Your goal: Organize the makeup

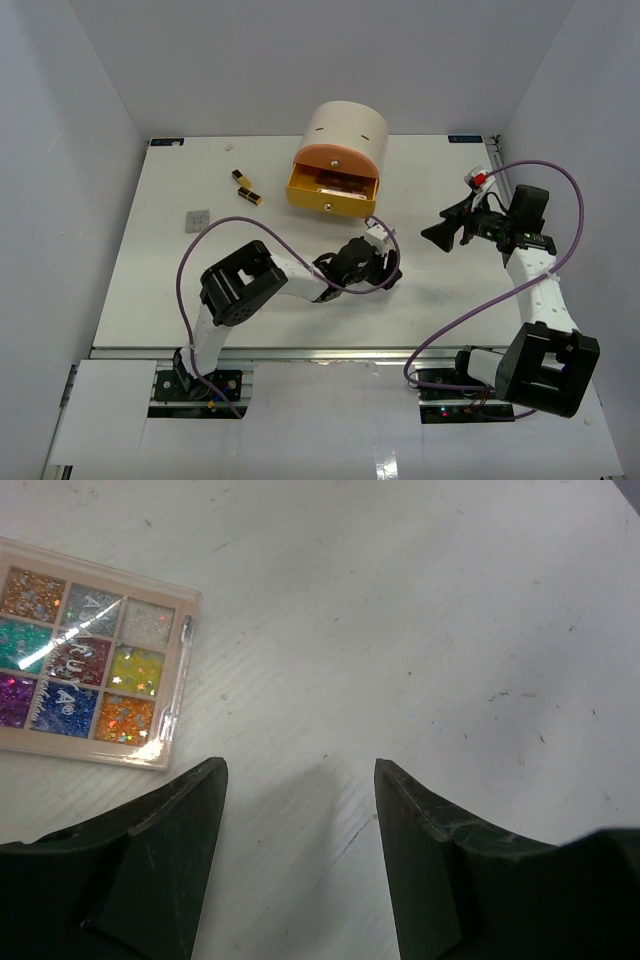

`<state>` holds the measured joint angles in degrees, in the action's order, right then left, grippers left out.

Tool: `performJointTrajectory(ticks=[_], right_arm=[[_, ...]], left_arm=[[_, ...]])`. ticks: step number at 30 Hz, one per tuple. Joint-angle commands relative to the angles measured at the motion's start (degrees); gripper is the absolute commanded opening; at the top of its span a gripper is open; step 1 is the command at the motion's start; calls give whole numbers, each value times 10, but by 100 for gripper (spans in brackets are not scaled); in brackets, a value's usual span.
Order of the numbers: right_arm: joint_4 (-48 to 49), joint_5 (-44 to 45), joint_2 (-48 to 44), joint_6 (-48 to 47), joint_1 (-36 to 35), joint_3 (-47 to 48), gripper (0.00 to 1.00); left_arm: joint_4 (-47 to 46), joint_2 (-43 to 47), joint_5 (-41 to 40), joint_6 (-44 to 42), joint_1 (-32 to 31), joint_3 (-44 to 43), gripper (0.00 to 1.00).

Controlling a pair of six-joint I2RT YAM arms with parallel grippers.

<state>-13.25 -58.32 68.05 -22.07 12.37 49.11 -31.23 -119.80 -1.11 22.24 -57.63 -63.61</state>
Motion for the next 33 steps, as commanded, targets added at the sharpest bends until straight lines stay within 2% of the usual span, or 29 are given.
performJointTrajectory(ticks=[1, 4, 9, 12, 14, 17, 19, 20, 25, 28, 33], right_arm=[[-58, 90, 28, -21, -1, 48, 93], [-78, 186, 50, -4, -25, 62, 93], [-80, 263, 85, 11, -73, 63, 90], [-68, 324, 116, 29, -144, 66, 90], [-57, 370, 140, 44, -191, 68, 90], [-26, 440, 171, 74, -253, 67, 90], [-10, 484, 184, 83, -295, 68, 90], [-4, 500, 192, 88, -315, 71, 90], [-7, 562, 238, 104, -368, 104, 90], [-6, 576, 253, 102, -377, 108, 90], [3, 594, 275, 87, -386, 104, 90]], left_arm=[[-4, 86, -9, 9, 4, 26, 73], [10, 177, -15, 2, 5, 79, 76], [68, 332, -20, -35, 7, 177, 83], [130, 432, -24, -49, 18, 210, 87], [183, 492, -24, -53, 45, 221, 88], [248, 576, -5, -54, 122, 243, 90], [273, 636, 6, -50, 179, 262, 96], [284, 658, -11, -49, 185, 261, 97], [369, 695, -13, -88, 191, 207, 98], [411, 714, -34, -133, 191, 197, 98], [431, 768, -73, -171, 193, 235, 98]])
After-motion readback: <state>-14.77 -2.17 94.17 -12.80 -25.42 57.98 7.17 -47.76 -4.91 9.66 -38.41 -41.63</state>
